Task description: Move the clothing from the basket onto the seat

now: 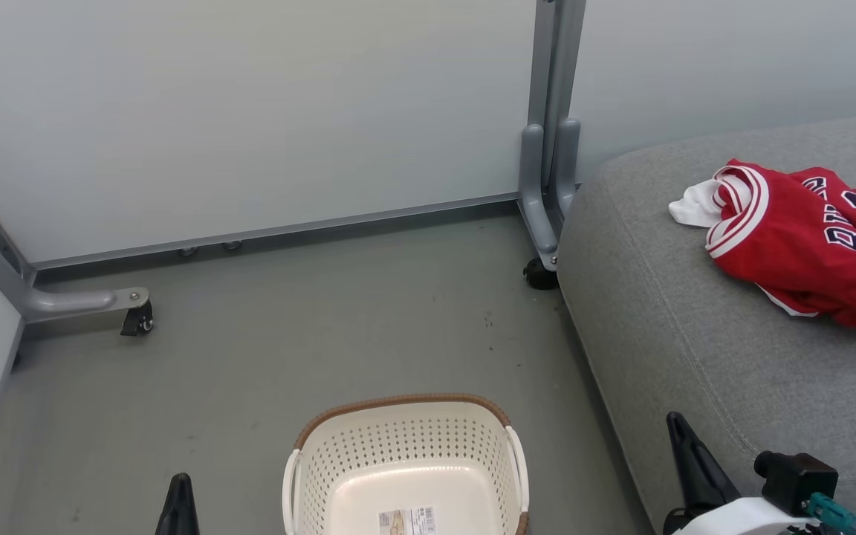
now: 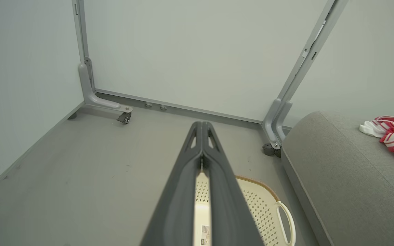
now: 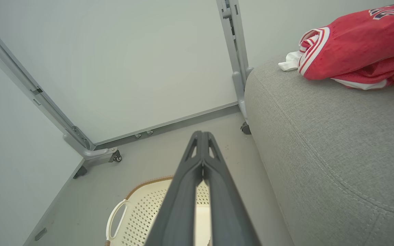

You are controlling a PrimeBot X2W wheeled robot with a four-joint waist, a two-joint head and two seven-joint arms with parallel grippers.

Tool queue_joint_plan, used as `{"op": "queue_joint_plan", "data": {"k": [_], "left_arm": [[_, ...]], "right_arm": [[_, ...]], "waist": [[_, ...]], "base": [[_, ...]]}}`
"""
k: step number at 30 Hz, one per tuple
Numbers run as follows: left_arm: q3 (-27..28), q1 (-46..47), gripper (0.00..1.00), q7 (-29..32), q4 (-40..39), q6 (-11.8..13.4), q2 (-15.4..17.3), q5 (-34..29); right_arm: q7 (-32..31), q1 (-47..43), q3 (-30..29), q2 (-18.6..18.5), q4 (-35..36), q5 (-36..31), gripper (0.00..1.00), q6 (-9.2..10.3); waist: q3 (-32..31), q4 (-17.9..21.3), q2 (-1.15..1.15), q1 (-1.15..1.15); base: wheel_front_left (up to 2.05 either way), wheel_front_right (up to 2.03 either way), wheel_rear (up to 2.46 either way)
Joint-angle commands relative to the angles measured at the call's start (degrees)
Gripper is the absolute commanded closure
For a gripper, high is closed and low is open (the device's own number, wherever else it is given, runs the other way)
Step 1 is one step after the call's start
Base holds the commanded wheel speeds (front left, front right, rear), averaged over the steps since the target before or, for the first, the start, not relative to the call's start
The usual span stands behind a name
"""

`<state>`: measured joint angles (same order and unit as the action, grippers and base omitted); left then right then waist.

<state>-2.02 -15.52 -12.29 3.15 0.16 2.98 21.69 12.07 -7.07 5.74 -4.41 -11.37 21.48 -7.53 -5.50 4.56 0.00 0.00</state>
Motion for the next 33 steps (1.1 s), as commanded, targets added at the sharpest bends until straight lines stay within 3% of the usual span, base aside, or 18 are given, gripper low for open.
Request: {"op": "queue_joint_plan", "data": {"k": [1,33], "left_arm": [[0.30,2.11,1.00,0.36,-0.25,-0.35,0.74,2.75],[1.80,10.20,1.00,6.30,4.13,-3.40,1.80,31.47]], "right_arm": [[-0.48,2.00,-0.47,-0.41,0.68,2.78,1.00,0.01],[-6.60,6.65,-3.80,-0.74,-0.50,31.23,1.00,0.03]], "waist": [[0.09,-0.07,0.00,0.00],[1.69,-1.36,0.00,0.00]], "base": [[0.00,0.00,0.00],[0.00,0.00,0.00]]}}
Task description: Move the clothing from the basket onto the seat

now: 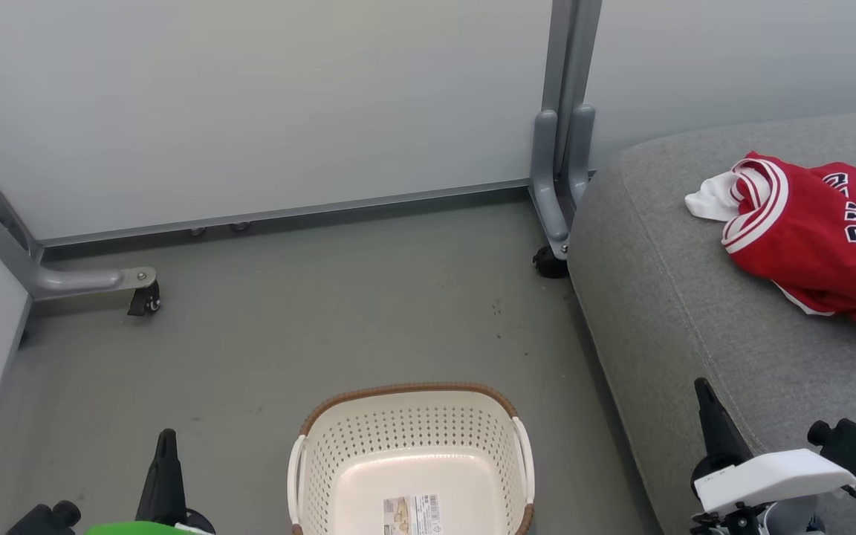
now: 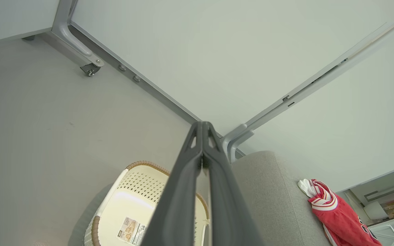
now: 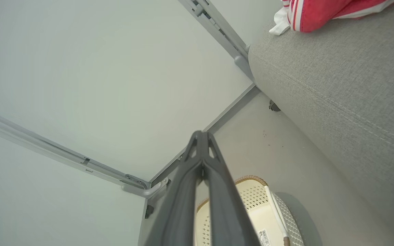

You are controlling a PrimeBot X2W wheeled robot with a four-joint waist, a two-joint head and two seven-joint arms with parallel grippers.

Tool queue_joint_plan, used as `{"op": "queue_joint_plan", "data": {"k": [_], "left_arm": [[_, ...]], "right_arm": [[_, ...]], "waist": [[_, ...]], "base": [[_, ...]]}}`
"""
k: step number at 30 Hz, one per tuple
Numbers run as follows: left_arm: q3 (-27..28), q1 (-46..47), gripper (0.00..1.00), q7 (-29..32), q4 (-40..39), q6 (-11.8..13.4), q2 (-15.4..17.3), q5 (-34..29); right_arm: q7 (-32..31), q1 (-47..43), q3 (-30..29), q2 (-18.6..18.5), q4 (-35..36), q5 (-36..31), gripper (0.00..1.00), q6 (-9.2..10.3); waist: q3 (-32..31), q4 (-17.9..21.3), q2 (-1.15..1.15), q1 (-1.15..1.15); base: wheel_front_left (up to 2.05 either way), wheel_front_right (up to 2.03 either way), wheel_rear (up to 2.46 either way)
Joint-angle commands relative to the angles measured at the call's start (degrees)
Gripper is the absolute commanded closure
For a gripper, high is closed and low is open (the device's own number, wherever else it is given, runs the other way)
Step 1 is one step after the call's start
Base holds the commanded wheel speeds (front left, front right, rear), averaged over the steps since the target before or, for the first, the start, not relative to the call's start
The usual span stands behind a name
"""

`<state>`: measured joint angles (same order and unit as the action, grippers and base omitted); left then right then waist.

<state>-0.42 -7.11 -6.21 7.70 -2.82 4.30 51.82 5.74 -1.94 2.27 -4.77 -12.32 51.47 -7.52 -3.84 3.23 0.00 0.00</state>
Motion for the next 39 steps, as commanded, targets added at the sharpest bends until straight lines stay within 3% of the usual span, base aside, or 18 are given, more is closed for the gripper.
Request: {"op": "queue_joint_plan", "data": {"k": [1,39], "left_arm": [[0.27,2.03,1.00,0.41,-0.28,-0.48,0.50,2.14],[2.61,8.73,1.00,6.23,3.38,-2.98,0.65,25.29]], "right_arm": [[-0.46,1.69,-0.45,-0.38,0.43,2.07,1.00,0.02],[-6.30,5.41,-4.08,0.02,-0.72,25.14,1.00,0.01]], "waist": [[0.09,-0.08,0.00,0.00],[1.99,-1.60,0.00,0.00]], "base": [[0.00,0.00,0.00],[0.00,0.00,0.00]]}}
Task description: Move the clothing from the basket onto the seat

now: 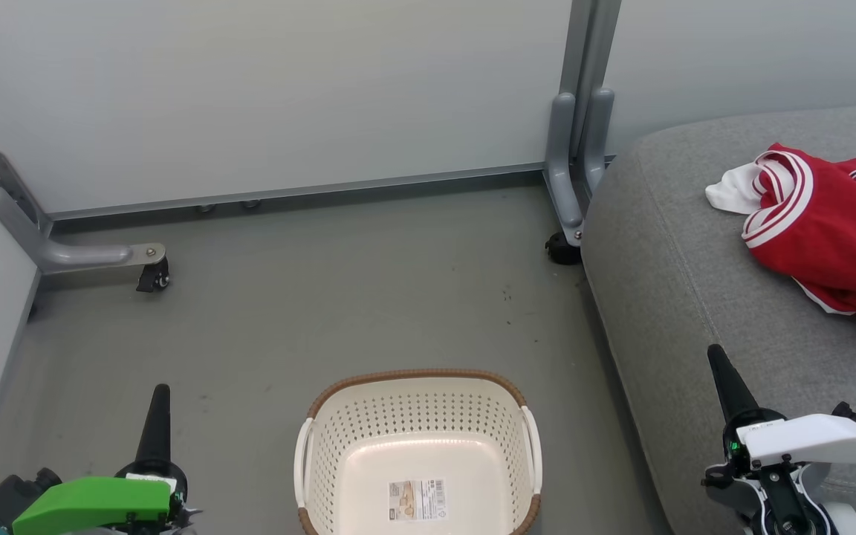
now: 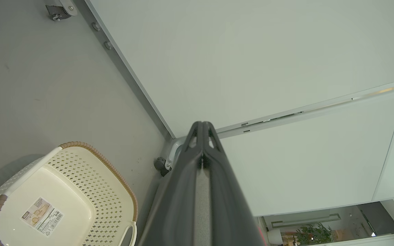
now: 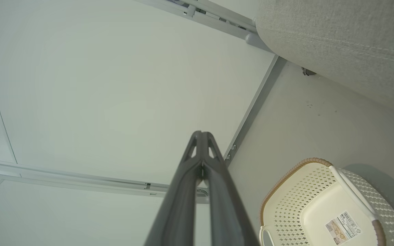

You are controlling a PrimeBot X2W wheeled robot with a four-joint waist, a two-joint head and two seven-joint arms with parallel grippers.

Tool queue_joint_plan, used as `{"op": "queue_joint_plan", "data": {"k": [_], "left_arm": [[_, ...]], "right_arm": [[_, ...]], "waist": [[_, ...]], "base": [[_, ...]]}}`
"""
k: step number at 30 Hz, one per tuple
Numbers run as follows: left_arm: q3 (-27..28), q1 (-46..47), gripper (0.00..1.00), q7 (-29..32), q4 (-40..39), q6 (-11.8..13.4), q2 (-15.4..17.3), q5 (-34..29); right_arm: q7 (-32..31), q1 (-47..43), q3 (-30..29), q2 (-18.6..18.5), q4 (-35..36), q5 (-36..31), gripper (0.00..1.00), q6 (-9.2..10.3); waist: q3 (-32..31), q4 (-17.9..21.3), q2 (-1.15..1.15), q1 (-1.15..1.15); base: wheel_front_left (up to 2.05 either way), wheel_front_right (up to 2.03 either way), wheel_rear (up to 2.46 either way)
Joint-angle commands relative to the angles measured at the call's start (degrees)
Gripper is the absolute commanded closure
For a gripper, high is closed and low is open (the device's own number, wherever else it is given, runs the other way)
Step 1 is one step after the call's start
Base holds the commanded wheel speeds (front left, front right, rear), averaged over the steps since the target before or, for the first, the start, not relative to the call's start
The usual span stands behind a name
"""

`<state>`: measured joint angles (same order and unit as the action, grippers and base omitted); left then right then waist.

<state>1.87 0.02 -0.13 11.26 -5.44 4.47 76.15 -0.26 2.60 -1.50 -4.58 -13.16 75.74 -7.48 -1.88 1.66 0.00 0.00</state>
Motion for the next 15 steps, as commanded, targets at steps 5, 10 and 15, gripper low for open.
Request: {"op": "queue_joint_plan", "data": {"k": [5,10,15], "left_arm": [[0.67,2.32,1.00,0.83,0.30,-0.67,0.45,3.48],[0.95,2.96,1.00,1.46,0.70,-0.85,0.41,5.83],[1.19,3.76,1.00,2.14,1.04,-1.19,0.36,8.14]], "right_arm": [[-0.98,1.46,-0.74,-0.10,-0.01,3.42,1.00,-0.03],[-1.65,1.80,-1.14,-0.02,-0.14,5.76,1.00,-0.03],[-2.31,2.14,-1.57,0.06,-0.27,8.07,1.00,-0.03]], "waist": [[0.29,-0.23,0.00,0.00],[0.53,-0.43,0.00,0.00],[0.79,-0.63,0.00,0.00]], "base": [[0.00,0.00,0.00],[0.00,0.00,0.00],[0.00,0.00,0.00]]}}
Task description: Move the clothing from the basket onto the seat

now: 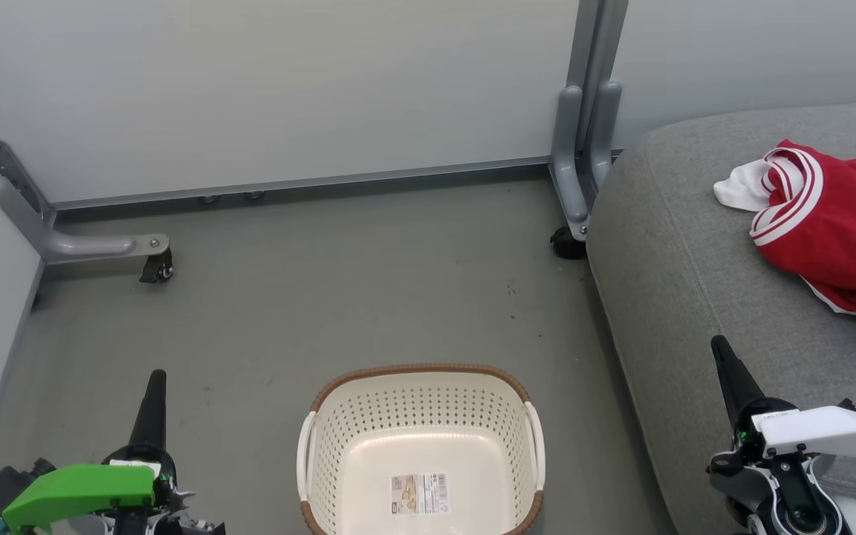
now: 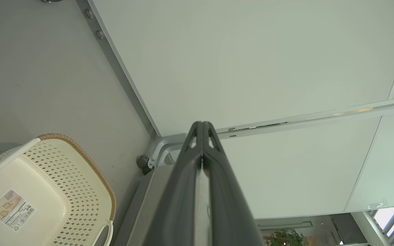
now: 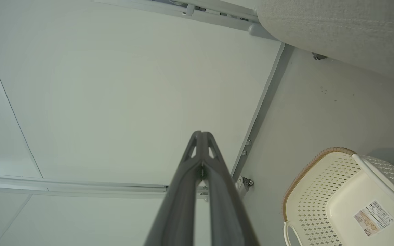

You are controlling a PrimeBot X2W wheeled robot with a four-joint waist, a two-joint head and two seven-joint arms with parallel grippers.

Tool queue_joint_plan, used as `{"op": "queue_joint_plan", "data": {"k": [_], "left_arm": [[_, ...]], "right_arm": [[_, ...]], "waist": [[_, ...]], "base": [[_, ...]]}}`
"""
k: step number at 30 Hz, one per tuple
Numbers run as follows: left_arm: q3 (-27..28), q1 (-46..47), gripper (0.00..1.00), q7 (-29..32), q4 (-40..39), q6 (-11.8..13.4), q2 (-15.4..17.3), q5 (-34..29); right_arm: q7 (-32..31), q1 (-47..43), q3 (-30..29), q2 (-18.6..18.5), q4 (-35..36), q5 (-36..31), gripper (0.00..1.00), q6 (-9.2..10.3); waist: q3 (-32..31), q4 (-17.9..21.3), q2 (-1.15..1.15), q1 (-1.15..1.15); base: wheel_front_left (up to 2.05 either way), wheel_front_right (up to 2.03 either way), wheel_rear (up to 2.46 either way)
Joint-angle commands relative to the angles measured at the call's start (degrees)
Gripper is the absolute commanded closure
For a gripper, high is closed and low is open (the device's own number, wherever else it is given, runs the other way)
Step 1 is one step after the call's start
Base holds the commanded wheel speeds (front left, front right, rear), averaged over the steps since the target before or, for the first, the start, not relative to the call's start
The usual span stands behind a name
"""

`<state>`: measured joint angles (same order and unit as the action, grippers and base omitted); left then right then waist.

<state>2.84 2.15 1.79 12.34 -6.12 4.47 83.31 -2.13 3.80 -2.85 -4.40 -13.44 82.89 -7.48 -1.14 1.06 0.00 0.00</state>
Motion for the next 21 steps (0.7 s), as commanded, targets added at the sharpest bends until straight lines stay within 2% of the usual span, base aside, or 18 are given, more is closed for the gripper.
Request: {"op": "queue_joint_plan", "data": {"k": [1,21], "left_arm": [[0.28,1.74,1.00,0.31,0.01,-0.56,0.35,1.42],[1.55,4.12,1.00,2.88,1.57,-1.50,0.08,9.90]], "right_arm": [[-0.47,1.05,-0.29,-0.09,0.01,1.33,1.00,-0.03],[-2.95,2.50,-1.93,0.30,-0.48,9.95,1.00,-0.02]], "waist": [[0.09,-0.07,0.00,0.00],[1.14,-0.92,0.00,0.00]], "base": [[0.00,0.00,0.00],[0.00,0.00,0.00]]}}
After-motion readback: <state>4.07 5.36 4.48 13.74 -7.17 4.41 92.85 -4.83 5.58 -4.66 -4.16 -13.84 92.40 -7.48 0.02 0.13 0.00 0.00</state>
